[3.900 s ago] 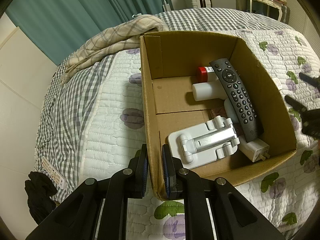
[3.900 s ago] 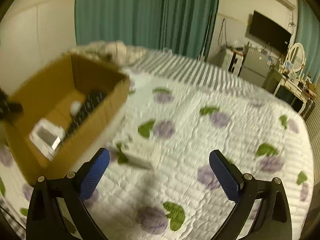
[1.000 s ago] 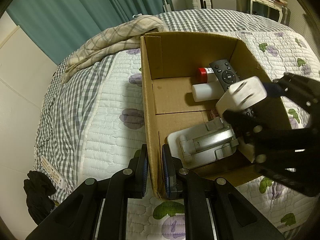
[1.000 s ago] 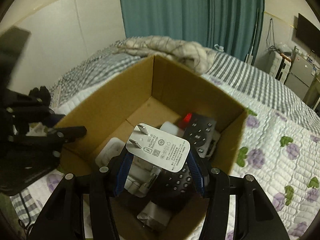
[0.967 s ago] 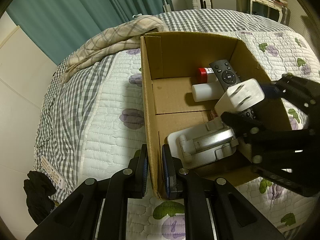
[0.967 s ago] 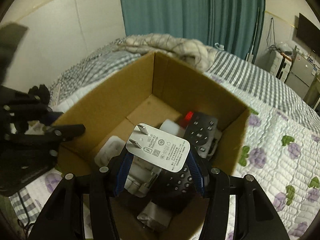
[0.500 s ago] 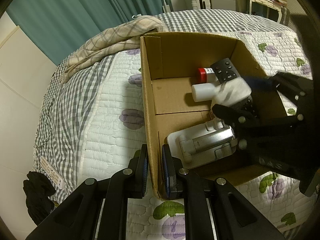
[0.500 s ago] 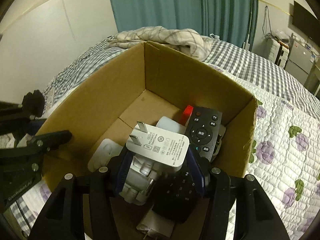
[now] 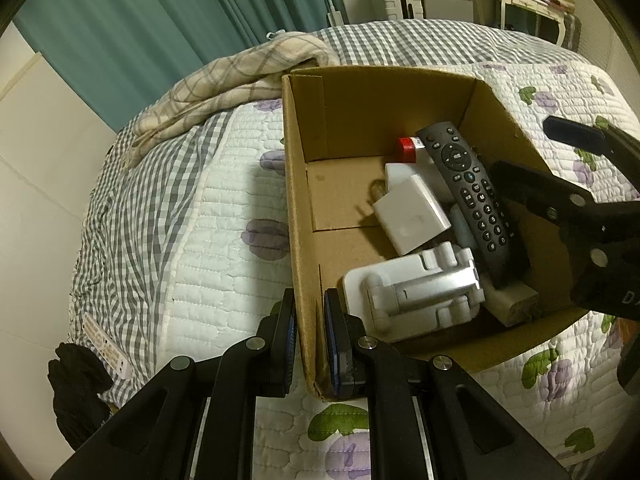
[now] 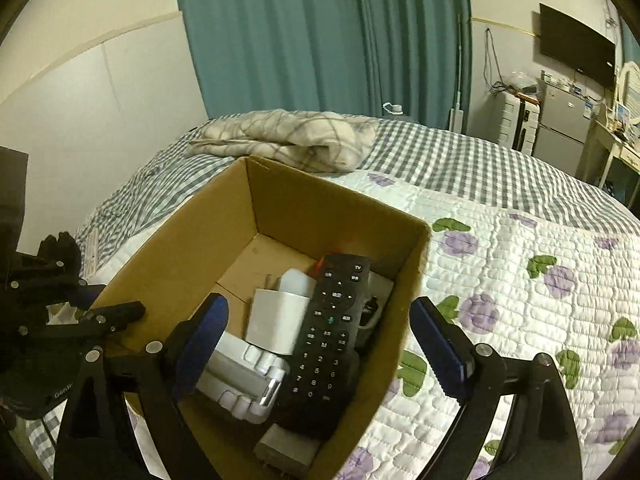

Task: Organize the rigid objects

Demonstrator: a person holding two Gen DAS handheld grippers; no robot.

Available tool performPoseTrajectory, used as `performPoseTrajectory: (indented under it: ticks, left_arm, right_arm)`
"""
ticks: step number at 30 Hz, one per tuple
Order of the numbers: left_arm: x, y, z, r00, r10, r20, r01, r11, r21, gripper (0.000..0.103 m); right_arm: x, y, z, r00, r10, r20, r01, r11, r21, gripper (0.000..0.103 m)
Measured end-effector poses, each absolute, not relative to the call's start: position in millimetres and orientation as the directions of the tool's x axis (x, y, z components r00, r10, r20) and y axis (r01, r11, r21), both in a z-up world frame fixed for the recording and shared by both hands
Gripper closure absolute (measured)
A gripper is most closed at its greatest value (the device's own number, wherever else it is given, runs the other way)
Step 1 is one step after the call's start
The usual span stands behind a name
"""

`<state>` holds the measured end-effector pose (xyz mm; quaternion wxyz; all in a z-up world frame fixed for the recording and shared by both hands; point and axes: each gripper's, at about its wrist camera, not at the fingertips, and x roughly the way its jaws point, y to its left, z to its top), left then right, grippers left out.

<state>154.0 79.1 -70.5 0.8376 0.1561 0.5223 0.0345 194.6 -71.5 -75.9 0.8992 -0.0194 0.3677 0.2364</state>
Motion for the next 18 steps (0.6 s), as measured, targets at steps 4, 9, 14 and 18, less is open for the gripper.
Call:
performPoseTrajectory:
  ticks: [4,9,14,18]
  left_arm:
    - [155,82,-68,0.451,0.209,-0.868,0.099,0.955,0.281,0.09]
    - [149,80,-50,0.483,0.195,-0.853,0.1,0.956,0.276,0.09]
    - [133,67,-9,0.575,0.168,-0.801,0.101,0.957,0.273,0.09]
    - [110,49,32,0.682,0.1,-0.724,0.117,0.963,0.244,0.09]
  right_arm:
    - [188,-79,-75,0.623,0.399,-0.673,-0.419,0.897,0.142,0.011]
    - [171,-91,-63,0.649,0.363,-0.669,-0.391,0.913,0.116,0.011]
    - [147,-105,-35,0.702,0.308,-0.642,-0.352,0.934,0.063,0.011]
    - [122,-118,-2,0.766,0.255,-0.591,-0.309,0.951,0.01,0.011]
